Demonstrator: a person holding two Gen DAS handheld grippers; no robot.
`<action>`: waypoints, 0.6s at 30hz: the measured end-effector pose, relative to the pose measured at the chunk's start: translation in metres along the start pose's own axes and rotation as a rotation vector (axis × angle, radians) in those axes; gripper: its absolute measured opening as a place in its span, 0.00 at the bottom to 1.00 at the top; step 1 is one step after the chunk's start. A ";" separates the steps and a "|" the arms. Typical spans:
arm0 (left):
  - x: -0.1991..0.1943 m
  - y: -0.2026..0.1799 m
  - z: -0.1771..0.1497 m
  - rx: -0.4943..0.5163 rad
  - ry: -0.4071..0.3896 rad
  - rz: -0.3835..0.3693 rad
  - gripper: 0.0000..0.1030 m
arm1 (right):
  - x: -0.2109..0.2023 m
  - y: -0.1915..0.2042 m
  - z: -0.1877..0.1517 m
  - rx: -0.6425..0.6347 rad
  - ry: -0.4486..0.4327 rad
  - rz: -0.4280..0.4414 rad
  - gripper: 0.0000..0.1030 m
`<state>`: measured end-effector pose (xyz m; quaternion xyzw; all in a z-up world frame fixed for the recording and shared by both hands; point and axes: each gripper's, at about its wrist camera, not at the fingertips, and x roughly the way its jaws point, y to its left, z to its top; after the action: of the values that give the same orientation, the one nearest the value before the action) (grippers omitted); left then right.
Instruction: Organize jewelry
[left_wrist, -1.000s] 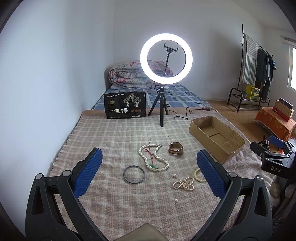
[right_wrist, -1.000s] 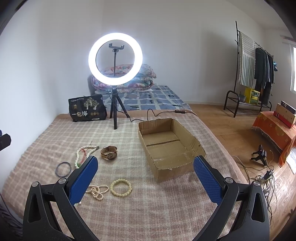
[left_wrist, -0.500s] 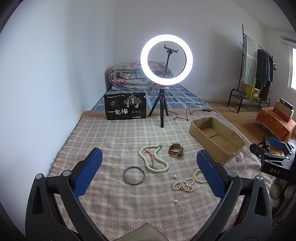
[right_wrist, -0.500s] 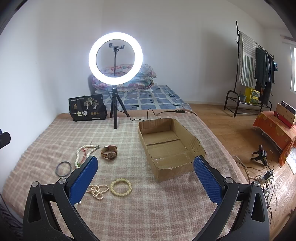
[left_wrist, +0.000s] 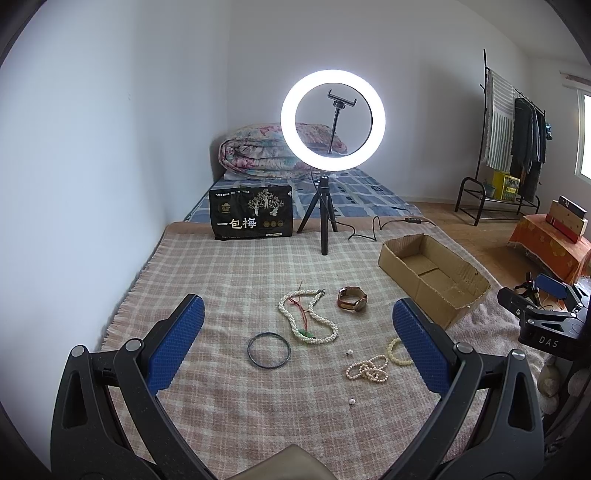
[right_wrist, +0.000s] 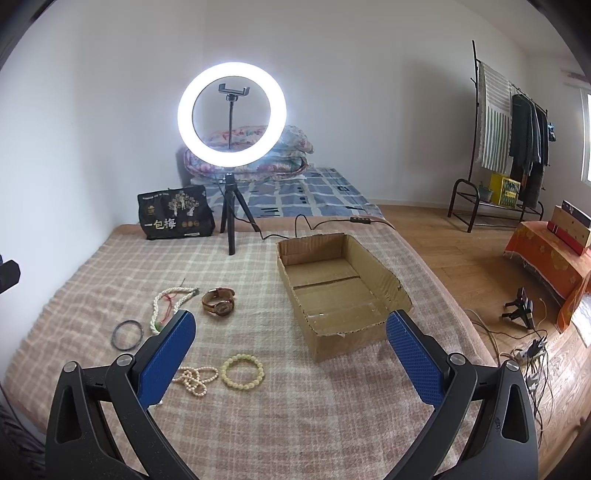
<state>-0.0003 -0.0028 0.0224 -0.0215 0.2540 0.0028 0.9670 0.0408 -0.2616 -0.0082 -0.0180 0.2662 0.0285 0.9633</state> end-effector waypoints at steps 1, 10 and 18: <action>0.000 0.000 0.001 0.000 0.000 0.000 1.00 | 0.000 0.000 0.000 0.000 -0.001 0.000 1.00; 0.000 0.000 -0.003 0.000 -0.002 0.001 1.00 | 0.002 0.002 0.000 -0.005 0.009 0.008 1.00; 0.000 0.001 0.000 -0.001 -0.001 0.004 1.00 | 0.003 0.004 0.001 -0.007 0.015 0.013 1.00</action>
<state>-0.0009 -0.0022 0.0222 -0.0215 0.2534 0.0050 0.9671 0.0440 -0.2572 -0.0090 -0.0197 0.2735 0.0358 0.9610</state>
